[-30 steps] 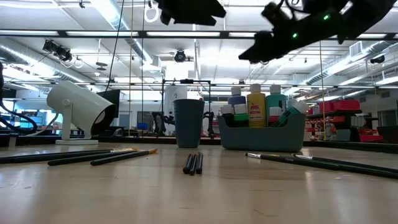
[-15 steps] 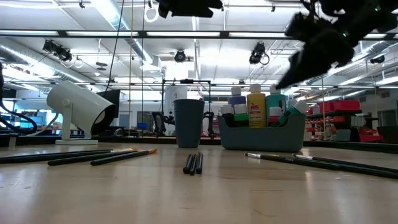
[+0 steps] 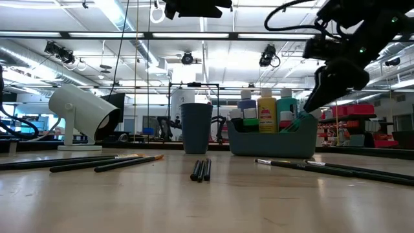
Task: Pick & Place Paint Supplies
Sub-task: Adjust the paint bottles in the blue bin
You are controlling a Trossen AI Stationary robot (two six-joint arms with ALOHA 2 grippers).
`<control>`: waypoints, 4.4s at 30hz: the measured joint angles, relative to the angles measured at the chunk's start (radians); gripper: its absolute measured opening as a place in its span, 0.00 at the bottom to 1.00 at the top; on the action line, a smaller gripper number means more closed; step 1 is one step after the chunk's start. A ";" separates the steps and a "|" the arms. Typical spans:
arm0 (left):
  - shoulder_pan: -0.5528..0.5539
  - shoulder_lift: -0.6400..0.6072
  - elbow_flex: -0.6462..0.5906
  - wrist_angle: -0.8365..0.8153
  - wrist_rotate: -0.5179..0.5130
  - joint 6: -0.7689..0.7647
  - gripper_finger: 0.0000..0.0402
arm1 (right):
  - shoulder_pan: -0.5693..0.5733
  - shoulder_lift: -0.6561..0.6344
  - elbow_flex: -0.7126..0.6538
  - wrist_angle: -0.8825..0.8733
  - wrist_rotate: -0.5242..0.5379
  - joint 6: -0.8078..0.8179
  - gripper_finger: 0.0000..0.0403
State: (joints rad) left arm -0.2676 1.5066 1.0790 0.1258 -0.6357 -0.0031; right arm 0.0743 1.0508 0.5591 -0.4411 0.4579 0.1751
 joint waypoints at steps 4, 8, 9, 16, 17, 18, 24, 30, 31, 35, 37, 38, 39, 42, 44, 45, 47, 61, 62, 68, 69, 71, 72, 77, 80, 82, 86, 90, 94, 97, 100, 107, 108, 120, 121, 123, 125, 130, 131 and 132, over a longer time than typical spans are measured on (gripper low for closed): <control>0.000 0.000 0.000 0.000 0.000 0.006 0.57 | -0.003 0.000 0.000 0.041 -0.003 -0.047 0.47; 0.000 0.000 0.000 0.000 0.000 0.007 0.57 | -0.003 0.000 0.000 0.097 0.015 -0.131 0.47; 0.001 0.000 0.000 -0.001 0.000 0.007 0.57 | -0.004 0.000 0.000 0.102 0.036 -0.132 0.47; 0.001 0.000 0.000 -0.003 0.000 0.008 0.57 | -0.083 0.000 0.001 -0.055 0.021 -0.022 0.47; 0.001 0.000 0.000 -0.003 0.000 0.011 0.57 | -0.090 0.000 0.002 -0.062 0.012 -0.010 0.47; 0.001 0.000 0.000 -0.003 0.000 0.016 0.57 | -0.094 -0.001 0.003 -0.067 0.010 -0.004 0.47; 0.003 0.000 0.000 -0.002 0.000 0.034 0.57 | -0.112 -0.001 0.017 -0.078 -0.028 -0.080 0.47; 0.003 0.000 0.000 -0.002 0.000 0.034 0.57 | -0.149 -0.002 0.027 -0.124 -0.212 -0.082 0.47; 0.003 0.000 0.000 -0.002 0.000 0.034 0.57 | -0.153 -0.002 0.027 -0.131 -0.226 -0.080 0.47; 0.003 0.000 0.000 -0.002 0.000 0.034 0.57 | -0.156 -0.001 0.030 -0.117 -0.231 -0.082 0.47; 0.003 0.000 0.000 -0.002 0.000 0.034 0.57 | -0.156 0.002 0.044 -0.121 -0.213 -0.108 0.47; 0.003 0.000 0.000 -0.002 0.000 0.034 0.57 | -0.156 0.002 0.055 -0.122 -0.209 -0.119 0.47; 0.003 0.000 0.000 -0.002 0.000 0.034 0.57 | -0.156 0.002 0.068 -0.119 -0.199 -0.134 0.47; 0.003 0.000 0.000 -0.002 0.000 0.034 0.57 | -0.156 0.001 0.094 -0.114 -0.196 -0.169 0.45; 0.003 0.000 0.000 -0.002 0.001 0.034 0.57 | -0.156 0.002 0.101 -0.115 -0.195 -0.161 0.42; 0.003 0.000 0.000 -0.003 0.001 0.034 0.57 | -0.156 0.002 0.102 -0.115 -0.195 -0.152 0.40; 0.003 0.000 0.000 -0.003 0.001 0.034 0.57 | -0.156 0.002 0.102 -0.141 -0.204 -0.133 0.36; 0.003 0.000 0.000 -0.004 0.001 0.034 0.57 | -0.156 0.002 0.094 -0.163 -0.215 -0.130 0.51; 0.003 0.000 0.000 -0.003 0.001 0.034 0.57 | -0.156 0.003 0.086 -0.163 -0.214 -0.126 0.52; 0.003 0.000 0.000 -0.004 0.001 0.034 0.57 | -0.158 0.016 0.062 -0.162 -0.214 -0.053 0.51; 0.003 0.000 0.000 -0.003 0.001 0.034 0.57 | -0.158 0.017 0.062 -0.157 -0.214 -0.051 0.49; 0.003 0.000 0.000 -0.003 0.001 0.034 0.57 | -0.158 0.017 0.061 -0.133 -0.215 -0.051 0.44; 0.003 0.000 0.000 -0.003 0.001 0.034 0.57 | -0.159 0.018 0.061 -0.125 -0.214 -0.052 0.40; 0.003 0.000 0.000 -0.003 0.001 0.034 0.57 | -0.166 0.021 0.061 -0.129 -0.223 -0.056 0.28; 0.003 0.000 0.000 -0.002 0.001 0.034 0.57 | -0.167 0.021 0.062 -0.130 -0.228 -0.062 0.28; 0.003 0.000 0.000 -0.002 0.001 0.034 0.57 | -0.167 0.022 0.072 -0.139 -0.237 -0.074 0.28; 0.003 0.000 0.000 -0.002 0.001 0.034 0.57 | -0.168 0.023 0.158 -0.223 -0.252 -0.107 0.29; 0.003 0.000 0.000 0.000 0.001 0.034 0.57 | -0.179 0.029 0.278 -0.380 -0.244 -0.151 0.29; 0.003 0.000 0.000 0.003 0.001 0.034 0.57 | -0.203 0.083 0.364 -0.522 -0.268 -0.238 0.29; 0.003 0.001 0.000 0.007 0.001 0.034 0.57 | -0.205 0.155 0.402 -0.566 -0.260 -0.364 0.29; 0.003 0.001 0.000 0.006 0.001 0.034 0.57 | -0.204 0.242 0.442 -0.617 -0.252 -0.489 0.29; 0.003 0.001 0.000 0.003 0.001 0.049 0.57 | -0.203 0.393 0.537 -0.641 -0.216 -0.744 0.30; 0.003 0.001 0.000 0.001 0.001 0.050 0.57 | -0.203 0.412 0.545 -0.644 -0.215 -0.777 0.30; 0.003 0.001 0.000 -0.004 0.000 0.090 0.57 | -0.186 0.456 0.566 -0.645 -0.209 -1.029 0.30; 0.003 0.001 0.000 -0.004 0.000 0.090 0.57 | -0.181 0.457 0.569 -0.646 -0.206 -1.029 0.30; 0.003 0.000 0.000 -0.004 0.000 0.090 0.57 | -0.170 0.460 0.583 -0.648 -0.197 -1.029 0.30; 0.003 0.001 0.000 -0.004 0.000 0.090 0.57 | -0.160 0.464 0.605 -0.651 -0.195 -1.029 0.30; 0.003 0.001 0.000 -0.004 0.000 0.090 0.57 | -0.154 0.472 0.630 -0.645 -0.239 -1.029 0.30; 0.003 0.001 0.000 -0.004 0.000 0.089 0.57 | -0.157 0.475 0.631 -0.648 -0.246 -1.027 0.30; 0.003 0.001 0.000 -0.004 0.000 0.089 0.57 | -0.158 0.481 0.633 -0.652 -0.245 -1.023 0.30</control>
State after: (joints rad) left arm -0.2646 1.5074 1.0790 0.1215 -0.6353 0.0863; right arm -0.0835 1.5321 1.1917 -1.0931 0.2134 -0.8477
